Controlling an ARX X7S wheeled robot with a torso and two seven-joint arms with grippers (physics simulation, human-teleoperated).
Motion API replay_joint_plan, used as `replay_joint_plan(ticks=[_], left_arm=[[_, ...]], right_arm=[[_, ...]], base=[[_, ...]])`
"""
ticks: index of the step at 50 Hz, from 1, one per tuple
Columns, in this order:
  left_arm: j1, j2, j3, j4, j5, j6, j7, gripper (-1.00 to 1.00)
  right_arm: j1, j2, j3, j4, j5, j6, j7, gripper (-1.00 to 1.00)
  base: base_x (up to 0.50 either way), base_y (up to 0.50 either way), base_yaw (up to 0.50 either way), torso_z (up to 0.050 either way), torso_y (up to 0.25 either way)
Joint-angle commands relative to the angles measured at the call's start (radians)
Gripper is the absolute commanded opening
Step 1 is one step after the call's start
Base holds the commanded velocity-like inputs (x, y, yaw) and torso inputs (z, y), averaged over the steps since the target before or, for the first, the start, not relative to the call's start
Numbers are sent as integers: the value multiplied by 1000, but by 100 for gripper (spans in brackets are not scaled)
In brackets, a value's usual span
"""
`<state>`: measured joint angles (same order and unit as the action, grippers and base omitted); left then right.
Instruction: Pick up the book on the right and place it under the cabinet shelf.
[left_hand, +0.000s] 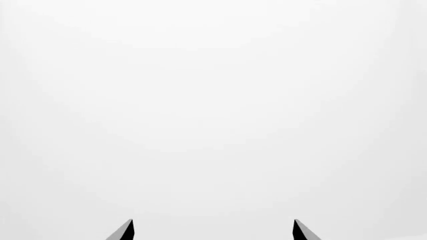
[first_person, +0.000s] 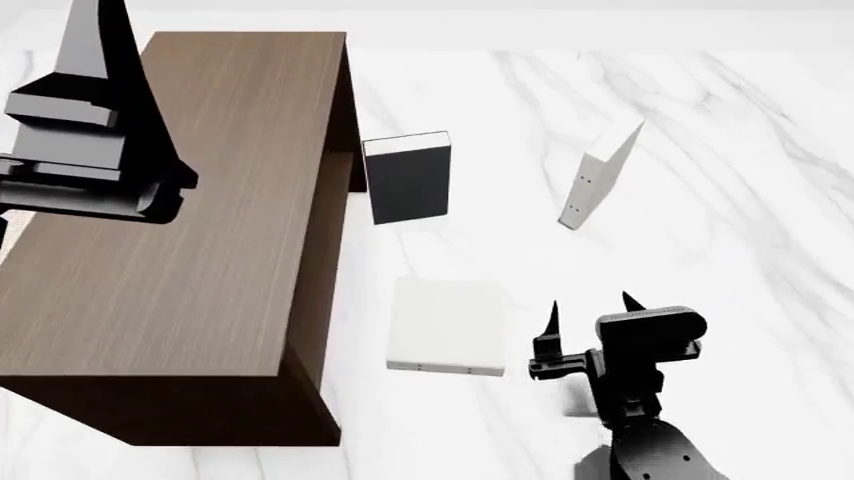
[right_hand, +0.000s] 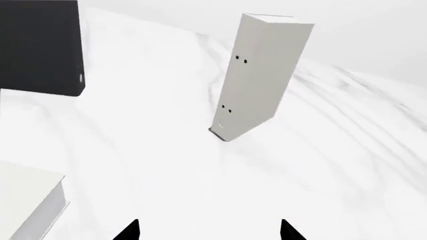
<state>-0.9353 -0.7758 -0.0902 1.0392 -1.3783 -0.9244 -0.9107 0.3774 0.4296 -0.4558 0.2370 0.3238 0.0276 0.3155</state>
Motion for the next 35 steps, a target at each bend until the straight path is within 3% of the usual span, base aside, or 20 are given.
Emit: replay_joint_plan(ticks=[1, 35], left_arm=[[18, -21, 18, 0, 15, 31, 3, 100], [32, -113, 102, 2, 24, 148, -25, 100]], right_arm=[[36, -14, -34, 84, -37, 11, -16, 100], [171, -101, -88, 433, -94, -48, -81, 100]], base=[[0, 0, 0, 0, 0], [1, 0, 1, 0, -2]])
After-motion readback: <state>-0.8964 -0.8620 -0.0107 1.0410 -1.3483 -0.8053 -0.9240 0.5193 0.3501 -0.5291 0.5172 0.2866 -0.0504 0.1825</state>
